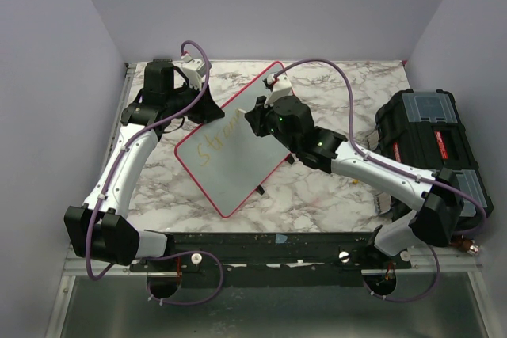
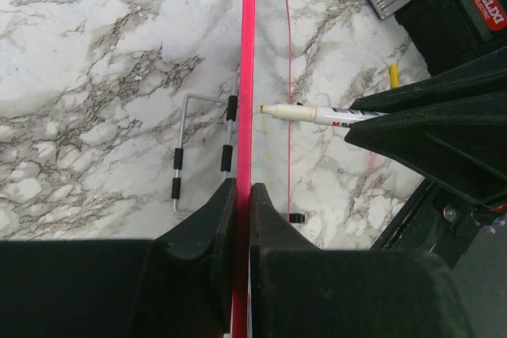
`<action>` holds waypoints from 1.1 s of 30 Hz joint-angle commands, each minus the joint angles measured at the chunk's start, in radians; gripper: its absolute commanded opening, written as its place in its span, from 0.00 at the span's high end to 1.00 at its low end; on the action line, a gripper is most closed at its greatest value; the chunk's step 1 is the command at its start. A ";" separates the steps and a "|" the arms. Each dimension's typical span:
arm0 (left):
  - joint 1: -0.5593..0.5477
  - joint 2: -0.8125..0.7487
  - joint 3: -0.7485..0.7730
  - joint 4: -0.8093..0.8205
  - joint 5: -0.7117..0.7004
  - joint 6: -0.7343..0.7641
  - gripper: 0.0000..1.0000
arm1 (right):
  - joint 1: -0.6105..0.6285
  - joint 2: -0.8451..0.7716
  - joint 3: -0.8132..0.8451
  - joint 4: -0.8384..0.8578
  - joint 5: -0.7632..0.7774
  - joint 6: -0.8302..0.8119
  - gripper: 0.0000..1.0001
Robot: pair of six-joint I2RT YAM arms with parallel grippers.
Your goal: Write a sentence on the whiteboard
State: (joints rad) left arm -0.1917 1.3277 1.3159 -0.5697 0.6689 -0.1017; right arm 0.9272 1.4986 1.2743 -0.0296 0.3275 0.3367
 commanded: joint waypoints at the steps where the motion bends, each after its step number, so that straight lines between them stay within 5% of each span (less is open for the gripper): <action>1: -0.020 -0.021 -0.009 -0.004 0.013 0.040 1.00 | -0.005 0.019 -0.020 -0.018 -0.005 -0.005 0.99; 33: -0.022 -0.027 -0.010 -0.003 0.005 0.042 1.00 | -0.005 -0.042 -0.170 -0.076 -0.106 0.078 0.99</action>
State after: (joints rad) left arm -0.1913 1.3277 1.3128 -0.5739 0.6548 -0.1017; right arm 0.9272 1.4448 1.1179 -0.0574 0.2943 0.3962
